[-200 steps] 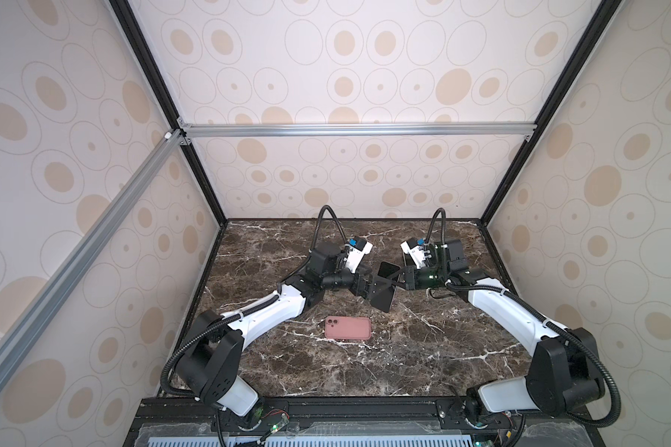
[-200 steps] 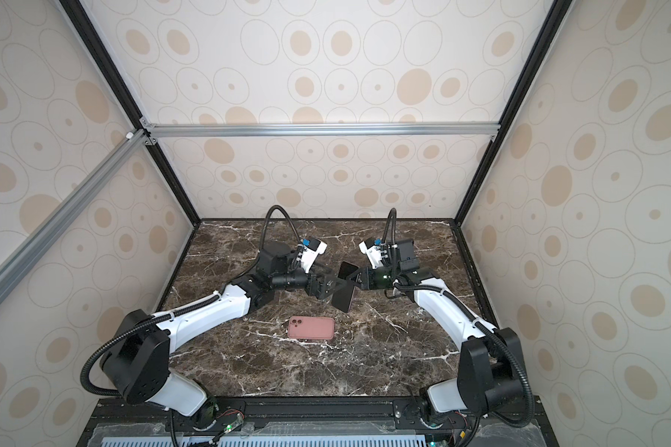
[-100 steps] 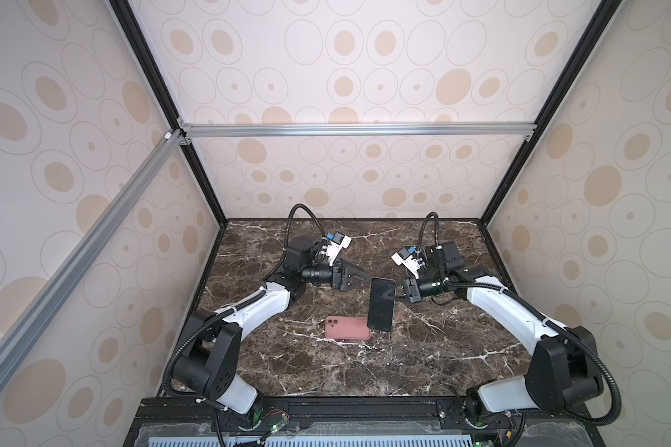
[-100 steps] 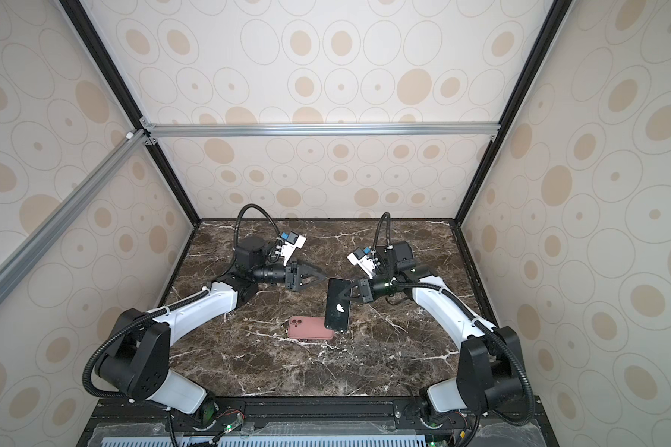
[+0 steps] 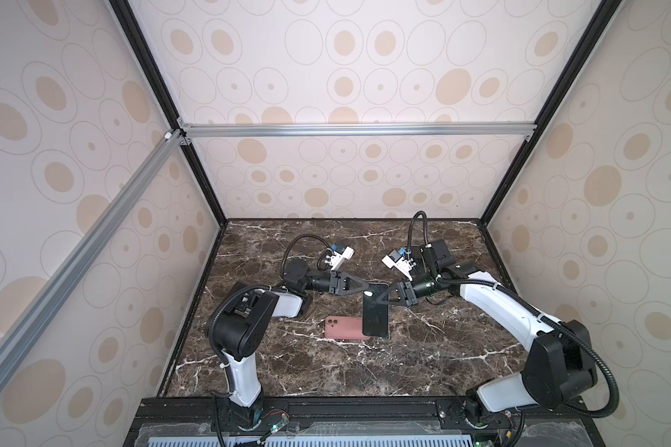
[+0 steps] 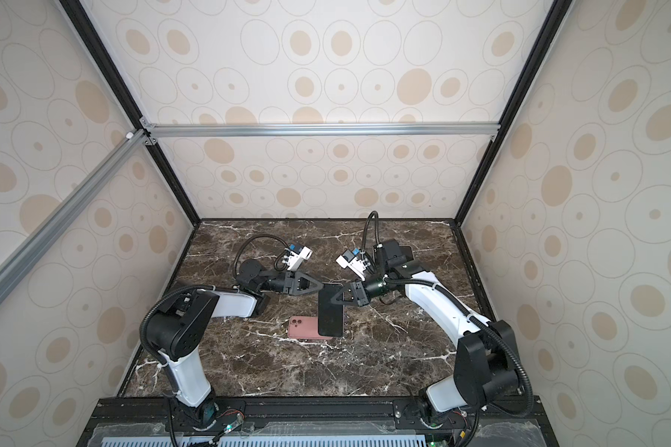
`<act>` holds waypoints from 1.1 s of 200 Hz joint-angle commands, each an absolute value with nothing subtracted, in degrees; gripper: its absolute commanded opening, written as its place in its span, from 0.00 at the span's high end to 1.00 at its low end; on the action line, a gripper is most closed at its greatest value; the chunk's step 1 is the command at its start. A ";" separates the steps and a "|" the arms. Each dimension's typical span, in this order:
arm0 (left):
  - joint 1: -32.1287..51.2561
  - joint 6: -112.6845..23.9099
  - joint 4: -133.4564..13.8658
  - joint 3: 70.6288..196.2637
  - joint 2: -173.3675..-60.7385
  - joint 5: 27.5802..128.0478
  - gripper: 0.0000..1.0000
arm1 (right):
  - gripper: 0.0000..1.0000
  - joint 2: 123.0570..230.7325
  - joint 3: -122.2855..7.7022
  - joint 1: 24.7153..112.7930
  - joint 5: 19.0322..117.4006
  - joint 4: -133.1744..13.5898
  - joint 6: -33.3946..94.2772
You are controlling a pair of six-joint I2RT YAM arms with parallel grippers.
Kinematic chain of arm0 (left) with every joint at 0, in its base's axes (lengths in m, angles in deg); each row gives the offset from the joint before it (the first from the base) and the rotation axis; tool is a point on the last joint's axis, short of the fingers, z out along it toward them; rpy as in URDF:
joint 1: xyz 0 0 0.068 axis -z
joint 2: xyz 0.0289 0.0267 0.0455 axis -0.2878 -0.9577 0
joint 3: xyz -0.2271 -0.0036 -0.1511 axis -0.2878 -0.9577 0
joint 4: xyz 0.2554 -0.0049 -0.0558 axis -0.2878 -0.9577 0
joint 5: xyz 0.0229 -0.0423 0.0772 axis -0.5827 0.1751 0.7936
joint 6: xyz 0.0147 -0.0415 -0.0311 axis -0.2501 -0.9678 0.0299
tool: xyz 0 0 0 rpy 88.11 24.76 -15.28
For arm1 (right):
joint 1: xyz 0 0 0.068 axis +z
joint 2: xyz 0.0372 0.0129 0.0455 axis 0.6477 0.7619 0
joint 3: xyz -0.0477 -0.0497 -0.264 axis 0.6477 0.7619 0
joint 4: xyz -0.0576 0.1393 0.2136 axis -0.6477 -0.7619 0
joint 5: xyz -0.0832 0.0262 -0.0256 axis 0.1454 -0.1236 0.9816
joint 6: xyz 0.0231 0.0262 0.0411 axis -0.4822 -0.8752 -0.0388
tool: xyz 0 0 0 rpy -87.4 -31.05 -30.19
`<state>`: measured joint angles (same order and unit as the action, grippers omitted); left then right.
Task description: Put the phone into the phone case
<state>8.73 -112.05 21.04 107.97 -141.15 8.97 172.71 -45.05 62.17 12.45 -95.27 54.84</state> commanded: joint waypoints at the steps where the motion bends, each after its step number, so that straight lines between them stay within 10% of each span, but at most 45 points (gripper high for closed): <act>1: 8.59 -118.69 41.49 110.22 -139.96 8.73 0.15 | 0.95 172.96 -47.17 62.51 11.59 -97.30 57.16; 9: 8.59 -118.53 41.49 110.14 -139.94 8.87 0.01 | 0.95 173.03 -47.15 62.51 11.96 -97.29 57.02; 62: 5.53 -113.12 33.97 106.98 -138.08 17.28 0.00 | 0.97 173.43 -47.62 62.52 16.81 -96.78 55.84; 114: 5.66 -60.57 -37.53 112.56 -121.02 39.03 0.00 | 0.97 171.97 -47.19 62.52 18.80 -96.95 56.24; 220: 8.53 -54.38 -44.63 110.91 -114.80 31.30 0.17 | 0.97 173.97 -50.33 62.98 10.56 -98.71 60.99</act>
<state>6.89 -59.40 -41.05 109.41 -116.71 34.56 173.43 -48.07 62.28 15.94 -97.66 57.92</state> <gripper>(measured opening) 0.864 0.133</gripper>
